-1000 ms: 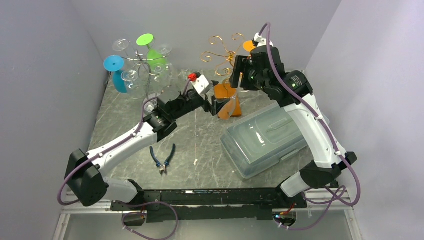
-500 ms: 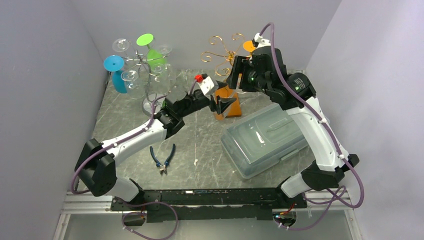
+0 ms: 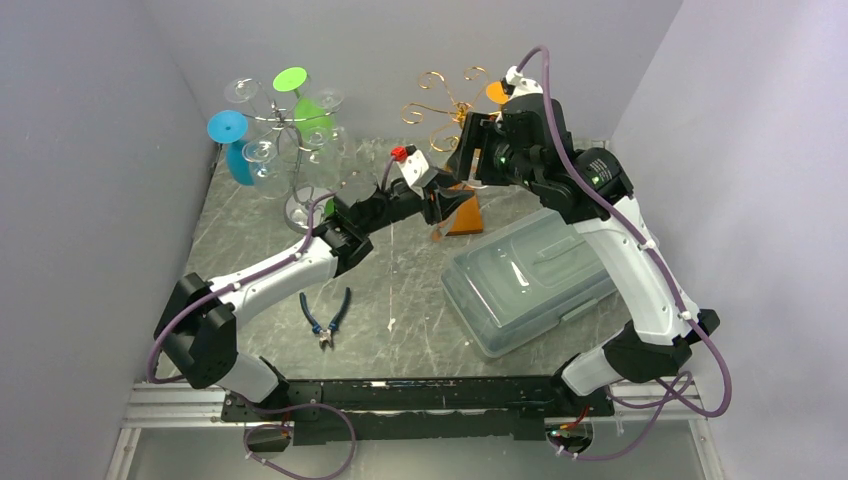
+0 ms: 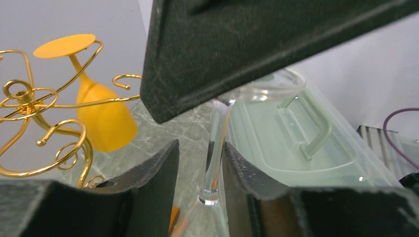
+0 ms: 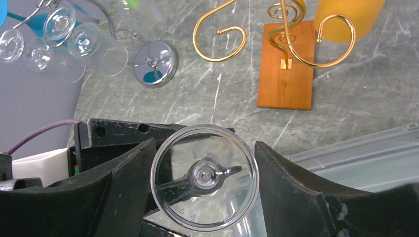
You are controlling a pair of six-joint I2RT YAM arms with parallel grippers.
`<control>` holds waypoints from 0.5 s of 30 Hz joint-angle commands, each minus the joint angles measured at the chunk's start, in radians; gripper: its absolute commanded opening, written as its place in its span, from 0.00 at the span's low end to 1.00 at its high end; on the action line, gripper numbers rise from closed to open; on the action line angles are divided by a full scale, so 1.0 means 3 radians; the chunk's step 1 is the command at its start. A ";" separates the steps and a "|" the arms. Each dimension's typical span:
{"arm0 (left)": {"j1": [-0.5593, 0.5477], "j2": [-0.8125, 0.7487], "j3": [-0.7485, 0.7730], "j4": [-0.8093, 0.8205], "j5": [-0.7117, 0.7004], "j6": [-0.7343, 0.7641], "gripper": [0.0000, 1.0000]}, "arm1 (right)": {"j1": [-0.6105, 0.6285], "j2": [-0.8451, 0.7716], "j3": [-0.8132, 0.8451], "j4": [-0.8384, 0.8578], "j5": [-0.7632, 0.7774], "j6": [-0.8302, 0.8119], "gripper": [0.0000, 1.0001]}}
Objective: Take the wine glass off the wine glass rack
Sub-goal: Place the wine glass at the center of the board.
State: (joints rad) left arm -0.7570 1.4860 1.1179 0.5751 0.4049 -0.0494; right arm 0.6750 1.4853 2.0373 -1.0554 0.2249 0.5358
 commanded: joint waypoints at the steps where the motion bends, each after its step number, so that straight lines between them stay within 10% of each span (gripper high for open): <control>1: -0.0033 0.0008 0.0181 0.0260 0.0048 -0.0188 0.39 | 0.0028 -0.0117 0.0129 0.0106 0.0002 0.0045 0.24; 8: -0.0085 0.0057 0.0357 0.0004 0.0054 -0.0293 0.00 | 0.0050 -0.0144 0.0060 0.0188 -0.0008 0.0050 0.30; 15: -0.0105 -0.0142 0.0314 -0.0141 -0.0590 -0.0652 0.00 | 0.0051 -0.0346 -0.0143 0.0510 -0.0078 0.0009 0.90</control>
State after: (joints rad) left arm -0.7914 1.4982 1.1889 0.5388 0.3855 -0.1509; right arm 0.6777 1.4570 2.0247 -1.0126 0.2470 0.5331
